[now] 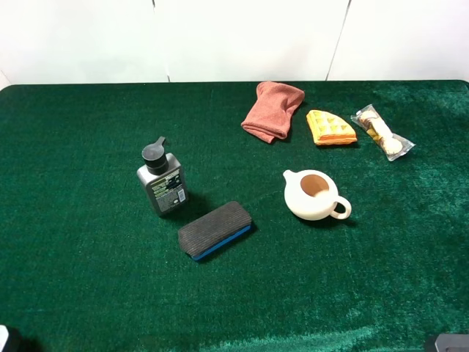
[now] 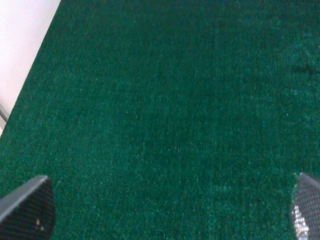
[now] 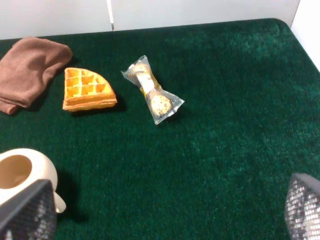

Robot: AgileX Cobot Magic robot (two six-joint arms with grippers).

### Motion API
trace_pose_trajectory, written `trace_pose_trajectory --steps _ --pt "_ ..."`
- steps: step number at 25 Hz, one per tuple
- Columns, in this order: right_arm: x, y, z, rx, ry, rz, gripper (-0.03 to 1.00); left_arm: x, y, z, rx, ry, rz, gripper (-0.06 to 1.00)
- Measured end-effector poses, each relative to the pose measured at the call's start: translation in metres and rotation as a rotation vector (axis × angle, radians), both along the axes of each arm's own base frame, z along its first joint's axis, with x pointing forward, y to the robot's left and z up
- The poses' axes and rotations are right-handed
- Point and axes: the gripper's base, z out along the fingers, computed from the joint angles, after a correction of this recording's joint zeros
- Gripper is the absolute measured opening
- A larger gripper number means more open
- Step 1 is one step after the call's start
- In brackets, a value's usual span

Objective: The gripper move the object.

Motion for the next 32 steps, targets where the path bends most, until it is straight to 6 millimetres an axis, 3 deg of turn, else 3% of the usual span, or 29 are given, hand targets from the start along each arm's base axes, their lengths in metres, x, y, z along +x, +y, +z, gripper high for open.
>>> trace_pose_trajectory --steps 32 --pt "0.0000 0.0000 0.0000 0.000 0.000 0.000 0.70 0.0000 0.0000 0.0001 0.002 -0.001 -0.002 0.95"
